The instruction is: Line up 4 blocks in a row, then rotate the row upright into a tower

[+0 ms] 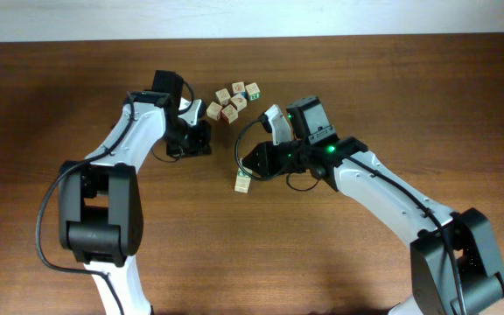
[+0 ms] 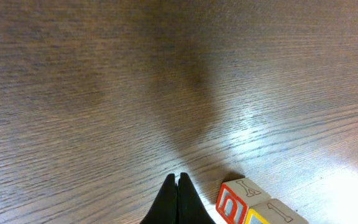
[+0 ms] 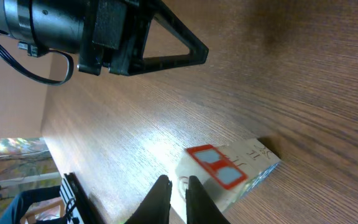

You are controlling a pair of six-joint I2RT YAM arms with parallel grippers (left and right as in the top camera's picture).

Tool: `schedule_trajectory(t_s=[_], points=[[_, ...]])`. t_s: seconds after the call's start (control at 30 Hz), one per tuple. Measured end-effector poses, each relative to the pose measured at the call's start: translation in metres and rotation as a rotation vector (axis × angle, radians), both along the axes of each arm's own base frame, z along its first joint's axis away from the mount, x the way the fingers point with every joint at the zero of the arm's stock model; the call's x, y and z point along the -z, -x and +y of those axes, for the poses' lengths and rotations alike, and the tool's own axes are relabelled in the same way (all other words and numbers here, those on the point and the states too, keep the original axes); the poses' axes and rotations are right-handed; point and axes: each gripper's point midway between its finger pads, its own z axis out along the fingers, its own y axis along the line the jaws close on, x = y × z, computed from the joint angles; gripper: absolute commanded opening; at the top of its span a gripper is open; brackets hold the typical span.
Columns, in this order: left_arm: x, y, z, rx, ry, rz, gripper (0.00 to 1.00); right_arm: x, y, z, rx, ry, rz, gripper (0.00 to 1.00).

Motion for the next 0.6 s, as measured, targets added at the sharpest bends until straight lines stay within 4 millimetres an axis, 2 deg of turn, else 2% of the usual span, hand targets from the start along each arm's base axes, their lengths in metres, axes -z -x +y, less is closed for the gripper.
schedule_trajectory(t_s=[0.17,0.23,0.27,0.33,0.37,0.4,0.43,0.47,0.5,0.53,0.57,0.6], points=[[-0.005,-0.005,0.006,-0.006,-0.038,-0.018,0.0,-0.001,0.0,0.001,-0.003,-0.002,-0.004,0.12],[-0.018,-0.009,0.014,-0.015,-0.083,-0.062,0.0,-0.013,-0.005,0.003,-0.005,-0.007,-0.021,0.14],[-0.038,-0.011,0.017,-0.022,-0.1,-0.115,0.0,-0.024,-0.01,0.006,-0.008,-0.015,-0.049,0.16],[-0.069,-0.011,0.022,-0.022,-0.116,-0.189,0.02,-0.043,-0.005,-0.003,-0.013,0.053,-0.04,0.24],[-0.102,-0.009,0.023,-0.012,-0.115,-0.276,0.29,-0.073,-0.01,-0.007,-0.008,0.071,-0.116,0.3],[-0.16,0.0,0.025,0.011,-0.112,-0.431,0.55,-0.111,-0.005,-0.026,0.02,0.152,-0.187,0.36],[-0.195,0.01,0.027,0.019,-0.111,-0.521,0.99,-0.116,-0.003,-0.041,0.055,0.233,-0.191,0.42],[-0.221,0.023,0.029,0.023,-0.111,-0.578,0.99,-0.156,0.002,-0.06,0.111,0.275,-0.275,0.54],[-0.242,0.04,0.032,0.028,-0.113,-0.616,0.99,-0.173,0.01,-0.08,0.16,0.341,-0.316,0.73],[-0.256,0.051,0.034,0.025,-0.112,-0.648,0.99,-0.198,0.022,-0.11,0.241,0.414,-0.381,0.98],[-0.263,0.055,0.034,0.025,-0.112,-0.671,0.99,-0.228,0.037,-0.139,0.331,0.459,-0.467,0.98],[-0.263,0.055,0.034,0.025,-0.112,-0.669,0.99,-0.244,0.058,-0.166,0.393,0.506,-0.511,0.98]])
